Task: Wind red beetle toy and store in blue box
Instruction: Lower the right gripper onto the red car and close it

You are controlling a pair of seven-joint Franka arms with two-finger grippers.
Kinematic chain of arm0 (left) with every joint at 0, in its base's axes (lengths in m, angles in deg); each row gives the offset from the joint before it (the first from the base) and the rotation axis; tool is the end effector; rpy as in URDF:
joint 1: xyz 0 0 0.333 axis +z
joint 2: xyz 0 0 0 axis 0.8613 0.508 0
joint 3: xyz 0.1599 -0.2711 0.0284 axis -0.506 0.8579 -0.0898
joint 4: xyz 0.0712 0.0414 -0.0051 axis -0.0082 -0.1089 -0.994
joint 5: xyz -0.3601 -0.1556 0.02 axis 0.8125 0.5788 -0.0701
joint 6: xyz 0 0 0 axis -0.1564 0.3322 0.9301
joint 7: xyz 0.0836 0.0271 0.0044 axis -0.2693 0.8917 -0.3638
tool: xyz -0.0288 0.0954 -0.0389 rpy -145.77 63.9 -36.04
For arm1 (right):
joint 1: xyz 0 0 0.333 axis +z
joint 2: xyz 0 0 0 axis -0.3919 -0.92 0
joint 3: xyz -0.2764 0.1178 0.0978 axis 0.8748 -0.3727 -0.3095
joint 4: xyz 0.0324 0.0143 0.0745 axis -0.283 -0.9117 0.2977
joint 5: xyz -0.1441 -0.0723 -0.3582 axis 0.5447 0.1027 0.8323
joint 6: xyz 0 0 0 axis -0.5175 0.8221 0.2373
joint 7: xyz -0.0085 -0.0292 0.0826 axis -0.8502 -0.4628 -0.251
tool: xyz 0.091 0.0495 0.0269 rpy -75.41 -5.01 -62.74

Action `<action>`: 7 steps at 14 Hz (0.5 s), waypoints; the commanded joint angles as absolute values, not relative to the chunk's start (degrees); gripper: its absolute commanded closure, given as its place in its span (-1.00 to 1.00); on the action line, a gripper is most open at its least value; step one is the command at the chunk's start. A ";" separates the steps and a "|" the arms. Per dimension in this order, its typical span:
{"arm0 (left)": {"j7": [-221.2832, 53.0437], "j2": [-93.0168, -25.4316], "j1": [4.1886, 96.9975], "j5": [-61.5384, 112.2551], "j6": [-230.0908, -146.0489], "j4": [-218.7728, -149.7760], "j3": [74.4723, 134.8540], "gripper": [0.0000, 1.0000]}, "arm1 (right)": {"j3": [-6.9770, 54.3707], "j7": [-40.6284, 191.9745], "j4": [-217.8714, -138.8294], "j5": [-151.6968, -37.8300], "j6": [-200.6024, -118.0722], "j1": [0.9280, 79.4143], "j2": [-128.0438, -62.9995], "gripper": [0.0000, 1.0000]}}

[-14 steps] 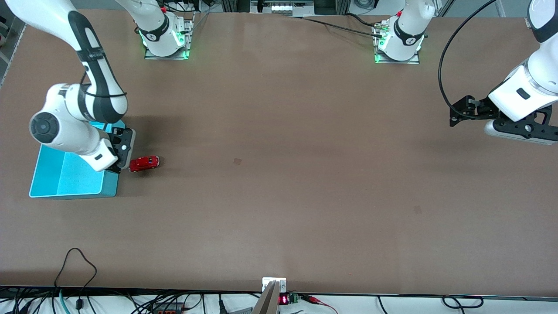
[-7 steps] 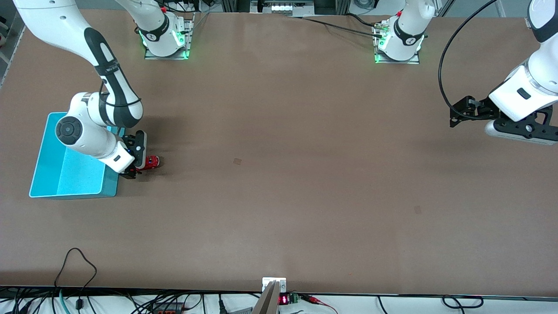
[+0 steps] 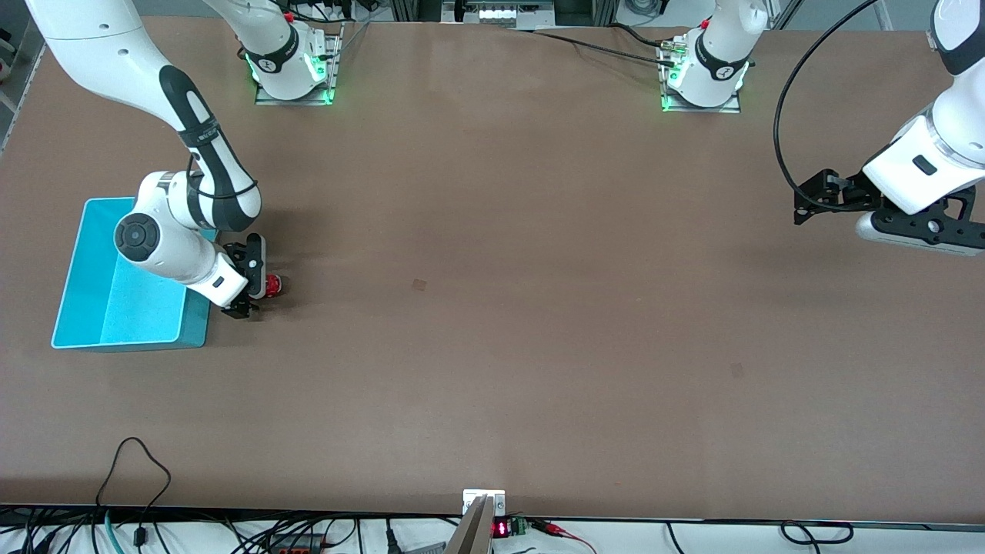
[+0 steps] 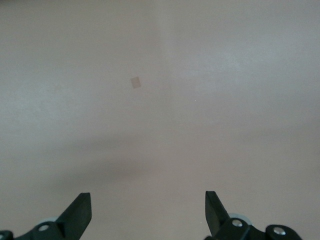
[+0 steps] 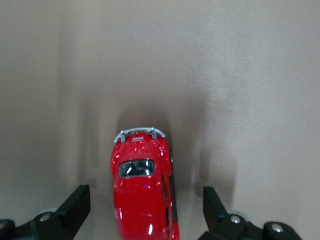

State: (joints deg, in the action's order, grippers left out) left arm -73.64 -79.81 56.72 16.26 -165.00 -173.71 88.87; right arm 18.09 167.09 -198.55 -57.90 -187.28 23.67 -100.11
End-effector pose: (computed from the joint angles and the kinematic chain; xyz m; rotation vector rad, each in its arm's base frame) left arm 0.5841 -0.0518 0.5888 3.1294 -0.2524 -0.0049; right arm 0.5803 0.0077 0.1825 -2.0450 -2.3170 0.0663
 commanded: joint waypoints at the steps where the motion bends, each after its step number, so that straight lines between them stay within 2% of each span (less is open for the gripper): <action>1: -74.24 -79.92 56.65 15.31 -164.86 -173.51 89.15 -1.00 | 17.72 168.81 -198.51 -58.71 -188.03 23.25 -100.45 -0.64; 2: -74.24 -79.92 56.65 15.31 -164.86 -173.51 89.15 -1.00 | 17.72 168.81 -198.16 -58.62 -187.95 23.25 -100.45 -0.45; 3: -74.24 -80.01 56.65 15.22 -164.77 -173.51 89.15 -1.00 | 17.72 168.55 -198.07 -58.71 -187.86 23.42 -100.36 0.11; 4: -74.24 -80.01 56.65 15.31 -164.77 -173.51 89.15 -1.00 | 17.72 168.64 -197.63 -58.71 -187.86 23.51 -100.45 0.29; 7: -74.24 -80.01 56.65 15.22 -164.77 -173.51 89.15 -1.00 | 17.63 168.46 -197.10 -58.71 -187.86 23.60 -100.53 0.60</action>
State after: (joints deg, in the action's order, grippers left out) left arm -73.64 -79.80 56.72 16.26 -165.00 -173.71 88.88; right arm 18.07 167.29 -197.86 -57.90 -187.32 23.73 -99.93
